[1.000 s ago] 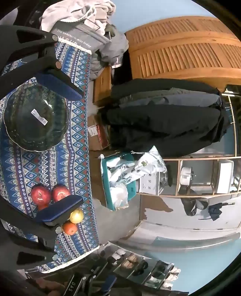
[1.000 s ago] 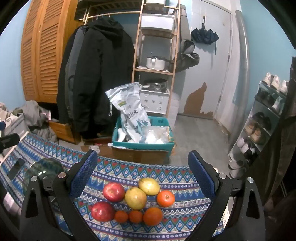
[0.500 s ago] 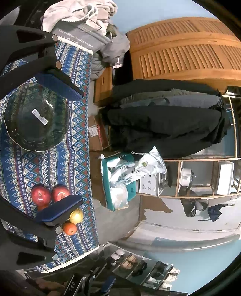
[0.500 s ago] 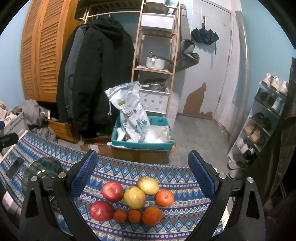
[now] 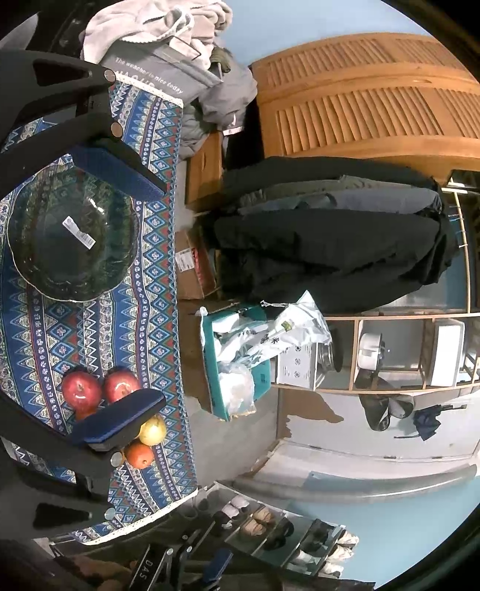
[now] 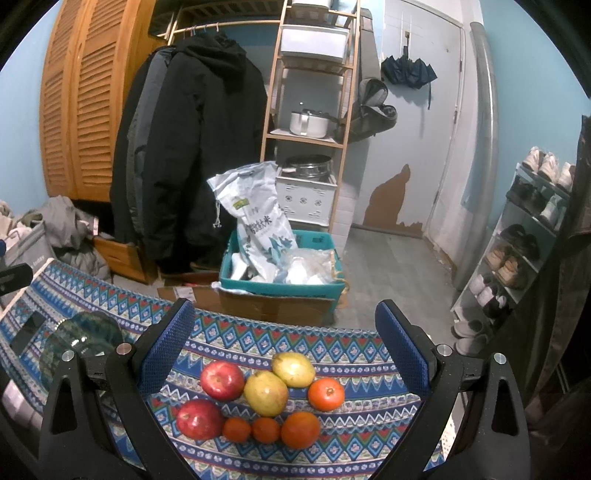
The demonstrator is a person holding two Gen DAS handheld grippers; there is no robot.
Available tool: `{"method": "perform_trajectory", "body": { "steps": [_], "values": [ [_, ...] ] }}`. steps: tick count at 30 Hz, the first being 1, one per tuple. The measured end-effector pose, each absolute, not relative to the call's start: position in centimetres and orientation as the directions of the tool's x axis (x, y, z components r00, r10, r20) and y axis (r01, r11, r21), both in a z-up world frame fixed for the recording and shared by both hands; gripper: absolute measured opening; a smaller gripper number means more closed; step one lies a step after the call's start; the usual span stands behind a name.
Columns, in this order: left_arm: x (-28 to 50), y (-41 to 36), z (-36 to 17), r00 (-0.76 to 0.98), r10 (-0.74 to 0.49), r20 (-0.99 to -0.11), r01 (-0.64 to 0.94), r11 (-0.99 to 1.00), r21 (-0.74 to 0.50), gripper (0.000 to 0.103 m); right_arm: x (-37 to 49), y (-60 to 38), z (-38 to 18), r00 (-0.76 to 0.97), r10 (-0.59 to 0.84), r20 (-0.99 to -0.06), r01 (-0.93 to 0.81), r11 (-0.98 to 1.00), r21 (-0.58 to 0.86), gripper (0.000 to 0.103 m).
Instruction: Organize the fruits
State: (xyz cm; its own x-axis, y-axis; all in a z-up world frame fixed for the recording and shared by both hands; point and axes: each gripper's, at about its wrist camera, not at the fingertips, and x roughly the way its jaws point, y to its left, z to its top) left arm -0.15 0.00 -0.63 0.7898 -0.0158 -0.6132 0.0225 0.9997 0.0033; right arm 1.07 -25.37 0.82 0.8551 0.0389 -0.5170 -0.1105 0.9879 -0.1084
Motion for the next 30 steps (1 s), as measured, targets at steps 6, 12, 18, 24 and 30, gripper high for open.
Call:
{"method": "perform_trajectory", "body": {
  "steps": [6, 12, 18, 24, 30],
  "values": [
    [-0.1, 0.1, -0.6, 0.789, -0.017, -0.614, 0.026, 1.0, 0.006, 0.102, 1.0, -25.4, 0.9, 0.855, 0.039, -0.518, -0.112, 0.988, -0.111, 0.097],
    [-0.1, 0.0, -0.7, 0.789, -0.017, -0.615, 0.027, 1.0, 0.006, 0.102, 1.2, -26.1, 0.4, 0.855, 0.038, -0.517, -0.114, 0.987, -0.116, 0.097],
    [-0.1, 0.0, -0.8, 0.786, -0.02, -0.618, 0.031, 0.999, 0.007, 0.102, 1.3, -25.8, 0.5, 0.855, 0.035, -0.517, -0.113, 0.986, -0.119, 0.097],
    [-0.1, -0.1, -0.9, 0.785, -0.021, -0.619, 0.033, 0.999, 0.008, 0.102, 1.2, -25.9, 0.5, 0.854, 0.033, -0.519, -0.112, 0.986, -0.121, 0.097],
    [-0.2, -0.1, -1.0, 0.785, -0.022, -0.619, 0.034, 0.999, 0.008, 0.102, 1.2, -26.1, 0.5, 0.854, 0.033, -0.519, -0.112, 0.986, -0.122, 0.097]
  ]
}}
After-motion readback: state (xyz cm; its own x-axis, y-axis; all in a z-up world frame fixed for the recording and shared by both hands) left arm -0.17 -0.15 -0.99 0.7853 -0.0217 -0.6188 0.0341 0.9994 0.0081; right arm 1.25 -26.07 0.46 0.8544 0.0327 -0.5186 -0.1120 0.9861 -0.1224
